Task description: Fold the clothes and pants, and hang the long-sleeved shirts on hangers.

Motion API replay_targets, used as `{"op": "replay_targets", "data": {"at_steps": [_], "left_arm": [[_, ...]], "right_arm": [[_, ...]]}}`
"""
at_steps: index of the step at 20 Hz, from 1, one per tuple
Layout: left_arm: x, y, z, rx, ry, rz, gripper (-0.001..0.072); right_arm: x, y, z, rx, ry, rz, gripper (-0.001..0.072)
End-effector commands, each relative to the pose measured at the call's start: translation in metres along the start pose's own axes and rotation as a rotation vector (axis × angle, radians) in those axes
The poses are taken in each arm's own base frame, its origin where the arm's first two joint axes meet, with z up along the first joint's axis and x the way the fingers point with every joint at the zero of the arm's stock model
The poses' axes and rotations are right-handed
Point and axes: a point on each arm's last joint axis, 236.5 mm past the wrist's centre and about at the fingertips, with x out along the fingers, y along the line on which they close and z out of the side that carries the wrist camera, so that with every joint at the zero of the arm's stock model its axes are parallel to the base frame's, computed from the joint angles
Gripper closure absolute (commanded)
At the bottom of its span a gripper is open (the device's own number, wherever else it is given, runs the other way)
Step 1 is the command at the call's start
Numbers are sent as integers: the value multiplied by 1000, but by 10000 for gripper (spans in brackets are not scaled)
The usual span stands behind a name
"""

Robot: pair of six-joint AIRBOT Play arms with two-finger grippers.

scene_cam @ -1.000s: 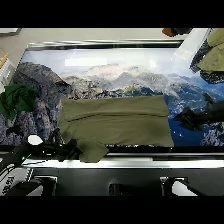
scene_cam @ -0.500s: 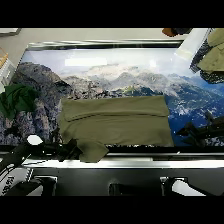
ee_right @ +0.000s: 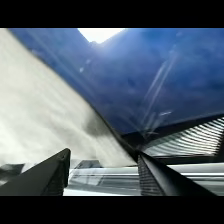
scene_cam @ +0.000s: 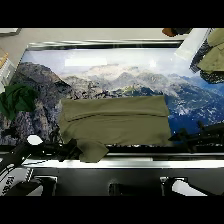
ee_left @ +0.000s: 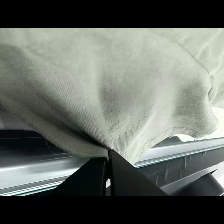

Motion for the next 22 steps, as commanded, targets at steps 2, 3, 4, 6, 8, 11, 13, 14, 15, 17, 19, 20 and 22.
{"op": "replay_targets", "data": {"at_steps": [2, 3, 4, 6, 8, 11, 13, 14, 15, 17, 19, 20, 22], "left_arm": [[0, 0, 0, 2, -1, 0, 689], [0, 0, 0, 2, -1, 0, 689], [-1, 0, 1, 2, -2, 1, 690], [-6, 2, 2, 20, 5, 10, 691], [-21, 13, 5, 64, 5, 68, 692], [-61, 27, 15, 114, -62, 163, 692], [-86, 29, 16, 149, -117, 191, 692], [-96, 29, 12, 163, -134, 201, 692], [-103, 30, 8, 163, -145, 207, 692], [-112, 26, -1, 187, -161, 204, 692], [-120, 17, 2, 212, -197, 189, 693], [-125, 10, 8, 224, -227, 181, 693], [-136, -7, 29, 262, -297, 163, 693]], "right_arm": [[9, -2, -3, 7, 0, 11, 362], [9, 0, -2, 2, -3, 19, 453], [9, 3, -2, -11, -4, 31, 550], [6, 6, -4, -14, -5, 41, 682], [-1, 10, -7, -40, -18, 41, 682], [-18, 19, -15, -84, -62, 37, 683], [-32, 28, -26, -147, -99, 15, 684], [-37, 30, -33, -187, -115, -22, 684], [-40, 31, -42, -223, -123, -74, 684], [-44, 28, -59, -289, -118, -181, 684], [-50, 31, -66, -346, -134, -256, 684], [-54, 38, -64, -381, -151, -271, 684], [-65, 67, -48, -460, -219, -265, 684]]}}
